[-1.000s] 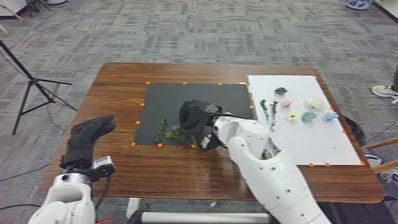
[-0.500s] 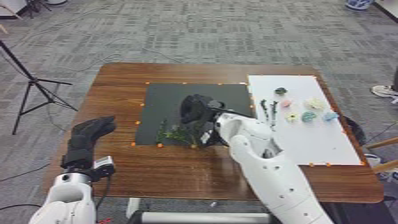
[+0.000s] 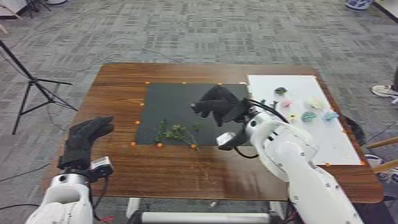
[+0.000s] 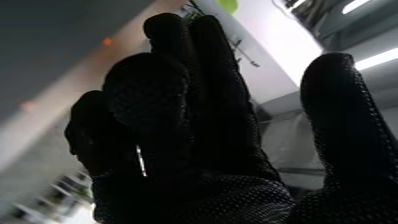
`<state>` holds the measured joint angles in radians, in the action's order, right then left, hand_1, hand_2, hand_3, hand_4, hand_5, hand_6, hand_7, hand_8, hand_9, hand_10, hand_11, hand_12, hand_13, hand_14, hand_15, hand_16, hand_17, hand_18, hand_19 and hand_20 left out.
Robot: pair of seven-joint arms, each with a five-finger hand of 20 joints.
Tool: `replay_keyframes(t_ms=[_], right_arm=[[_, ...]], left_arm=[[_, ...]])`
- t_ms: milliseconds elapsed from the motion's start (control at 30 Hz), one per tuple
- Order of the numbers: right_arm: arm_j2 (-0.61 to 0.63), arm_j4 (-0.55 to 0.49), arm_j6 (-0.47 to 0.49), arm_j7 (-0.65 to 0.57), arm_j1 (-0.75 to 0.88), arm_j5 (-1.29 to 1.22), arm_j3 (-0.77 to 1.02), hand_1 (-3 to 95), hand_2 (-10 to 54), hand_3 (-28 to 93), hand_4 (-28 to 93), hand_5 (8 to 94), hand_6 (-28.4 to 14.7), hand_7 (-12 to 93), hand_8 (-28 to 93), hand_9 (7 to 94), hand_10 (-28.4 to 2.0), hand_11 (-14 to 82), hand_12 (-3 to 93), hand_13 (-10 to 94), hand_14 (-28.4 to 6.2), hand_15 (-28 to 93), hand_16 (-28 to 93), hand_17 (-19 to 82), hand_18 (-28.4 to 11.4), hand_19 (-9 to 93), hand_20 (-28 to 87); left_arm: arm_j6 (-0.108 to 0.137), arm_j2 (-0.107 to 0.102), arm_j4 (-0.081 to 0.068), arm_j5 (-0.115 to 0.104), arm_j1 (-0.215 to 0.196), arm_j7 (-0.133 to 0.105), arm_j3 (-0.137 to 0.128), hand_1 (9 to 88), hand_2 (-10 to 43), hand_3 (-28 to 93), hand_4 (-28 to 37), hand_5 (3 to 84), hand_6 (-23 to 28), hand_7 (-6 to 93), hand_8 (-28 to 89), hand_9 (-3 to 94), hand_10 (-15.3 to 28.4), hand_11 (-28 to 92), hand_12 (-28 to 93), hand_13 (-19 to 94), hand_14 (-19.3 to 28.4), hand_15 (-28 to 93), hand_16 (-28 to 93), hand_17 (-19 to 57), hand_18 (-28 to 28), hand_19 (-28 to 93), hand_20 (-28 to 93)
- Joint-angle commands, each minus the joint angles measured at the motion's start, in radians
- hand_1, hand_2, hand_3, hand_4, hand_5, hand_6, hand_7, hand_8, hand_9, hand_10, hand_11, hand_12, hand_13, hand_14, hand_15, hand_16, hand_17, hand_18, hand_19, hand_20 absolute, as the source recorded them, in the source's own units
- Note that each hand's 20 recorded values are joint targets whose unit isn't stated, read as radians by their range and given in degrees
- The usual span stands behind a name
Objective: Arrange flowers
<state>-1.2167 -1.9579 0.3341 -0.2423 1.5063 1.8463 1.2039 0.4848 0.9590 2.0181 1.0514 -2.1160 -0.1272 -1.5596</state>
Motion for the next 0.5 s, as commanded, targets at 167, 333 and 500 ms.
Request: replay_keyframes(t_ms=[167,333,500], right_arm=[[0.029,-0.028,0.094,-0.063,0.183,-0.142,0.024,19.9,7.1,63,-13,73.1,-3.3,18,-7,77.7,-15.9,12.8,16.9,84,-10.1,57,35,52,-22.2,93,57],[0.005,0.006,0.144,-0.070,0.146,-0.152,0.014,19.0,8.0,62,-13,73.0,-3.5,16,-7,77.1,-16.1,11.8,16.3,84,-10.7,56,35,51,-22.6,93,56],[-0.028,0.054,0.156,-0.092,0.117,-0.179,0.012,18.4,8.9,61,-13,72.1,-4.0,15,-7,76.1,-16.4,11.0,15.8,83,-11.1,56,35,51,-22.7,93,56]], left_arm=[[-0.006,-0.014,0.013,0.001,-0.009,0.007,-0.017,30.5,11.5,66,-21.3,57.1,4.9,16.1,-8,55.6,14.9,28,13,44,18.1,26,-4,9.8,11.7,10,18],[-0.005,-0.010,0.013,0.000,-0.008,0.001,-0.011,30.4,11.5,66,-21.3,57.1,4.8,16.2,-8,55.6,14.9,28,14,44,18.1,26,-4,9.7,11.7,10,18],[-0.007,-0.002,0.011,-0.002,-0.003,-0.005,-0.003,30.3,11.5,66,-21.5,57.6,4.6,16.5,-8,56.4,15.1,28,14,44,18.3,27,-4,9.6,11.7,10,18]])
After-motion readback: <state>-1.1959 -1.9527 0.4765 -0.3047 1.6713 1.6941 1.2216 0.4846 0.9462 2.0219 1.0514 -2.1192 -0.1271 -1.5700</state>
